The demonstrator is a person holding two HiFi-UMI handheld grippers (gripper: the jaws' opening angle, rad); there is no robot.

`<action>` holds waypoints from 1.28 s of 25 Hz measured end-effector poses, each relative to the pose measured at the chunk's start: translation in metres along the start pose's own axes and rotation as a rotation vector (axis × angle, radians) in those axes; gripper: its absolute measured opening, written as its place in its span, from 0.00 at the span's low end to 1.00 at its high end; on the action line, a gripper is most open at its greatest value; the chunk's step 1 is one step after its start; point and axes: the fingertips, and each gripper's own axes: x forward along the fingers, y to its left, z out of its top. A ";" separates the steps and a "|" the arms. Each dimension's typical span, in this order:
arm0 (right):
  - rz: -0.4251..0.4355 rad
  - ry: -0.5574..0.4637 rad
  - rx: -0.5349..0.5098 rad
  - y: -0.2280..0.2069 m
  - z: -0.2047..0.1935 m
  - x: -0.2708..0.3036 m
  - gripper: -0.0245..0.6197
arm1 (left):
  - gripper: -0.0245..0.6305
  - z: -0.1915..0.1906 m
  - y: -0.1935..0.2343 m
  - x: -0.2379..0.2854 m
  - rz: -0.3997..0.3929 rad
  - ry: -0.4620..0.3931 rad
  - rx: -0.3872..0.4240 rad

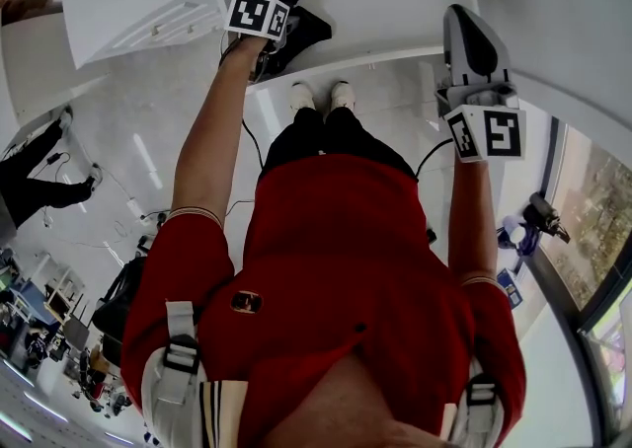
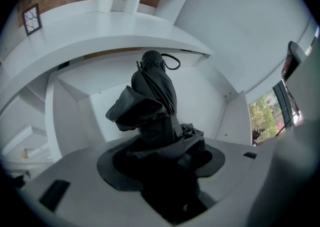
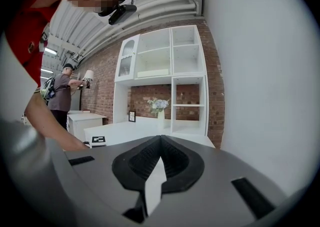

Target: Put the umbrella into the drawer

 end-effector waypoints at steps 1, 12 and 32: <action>0.002 0.001 -0.001 0.000 0.000 0.001 0.04 | 0.42 0.000 0.003 0.001 0.022 0.000 -0.028; 0.014 0.007 0.003 -0.008 -0.002 0.010 0.04 | 0.42 -0.010 0.027 0.011 0.144 -0.029 -0.344; 0.098 -0.006 0.025 0.025 -0.007 0.021 0.04 | 0.47 0.015 0.017 -0.048 0.206 -0.225 -0.248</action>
